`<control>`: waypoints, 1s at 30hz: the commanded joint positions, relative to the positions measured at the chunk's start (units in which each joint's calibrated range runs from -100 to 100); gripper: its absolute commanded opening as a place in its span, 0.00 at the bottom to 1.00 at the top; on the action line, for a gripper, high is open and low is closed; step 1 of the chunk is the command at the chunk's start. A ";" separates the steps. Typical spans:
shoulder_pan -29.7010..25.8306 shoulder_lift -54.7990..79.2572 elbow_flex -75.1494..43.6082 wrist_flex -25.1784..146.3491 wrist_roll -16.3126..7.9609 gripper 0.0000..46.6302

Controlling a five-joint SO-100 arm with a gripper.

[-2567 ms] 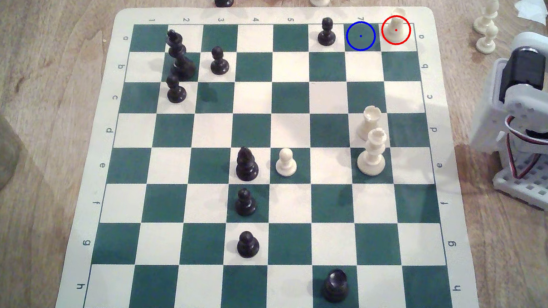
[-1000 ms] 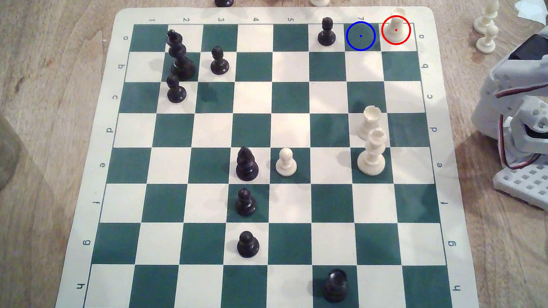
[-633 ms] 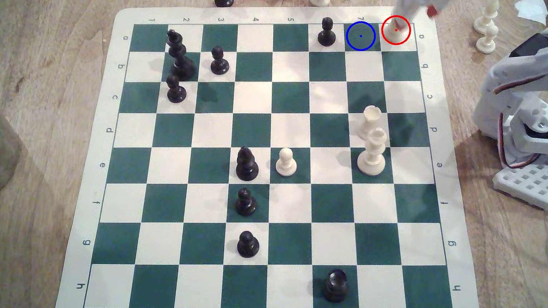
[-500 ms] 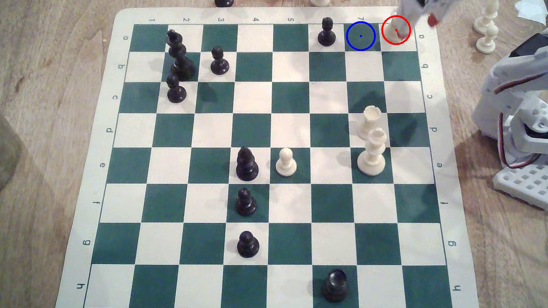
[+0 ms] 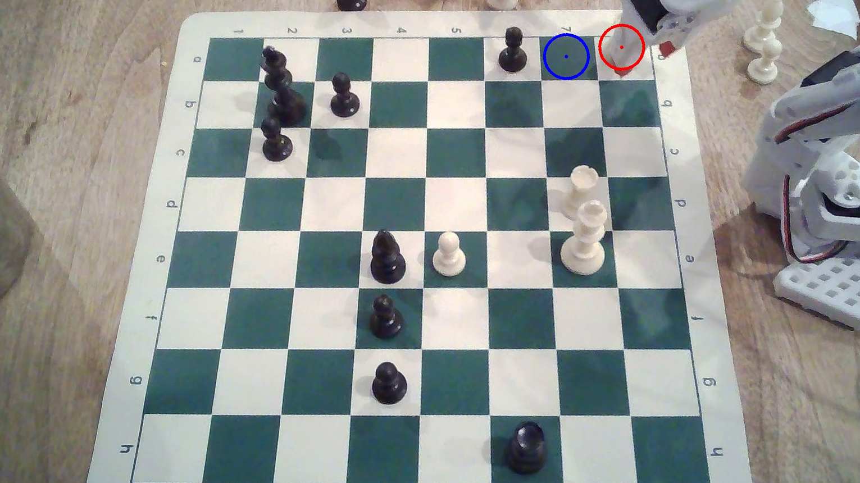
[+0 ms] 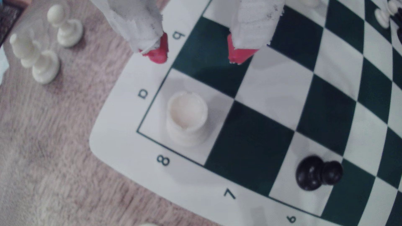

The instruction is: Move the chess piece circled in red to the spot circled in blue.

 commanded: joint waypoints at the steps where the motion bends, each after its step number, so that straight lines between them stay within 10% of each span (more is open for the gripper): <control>1: 0.80 0.26 -0.40 -4.12 0.68 0.32; 30: 2.29 2.89 3.50 -16.48 2.00 0.16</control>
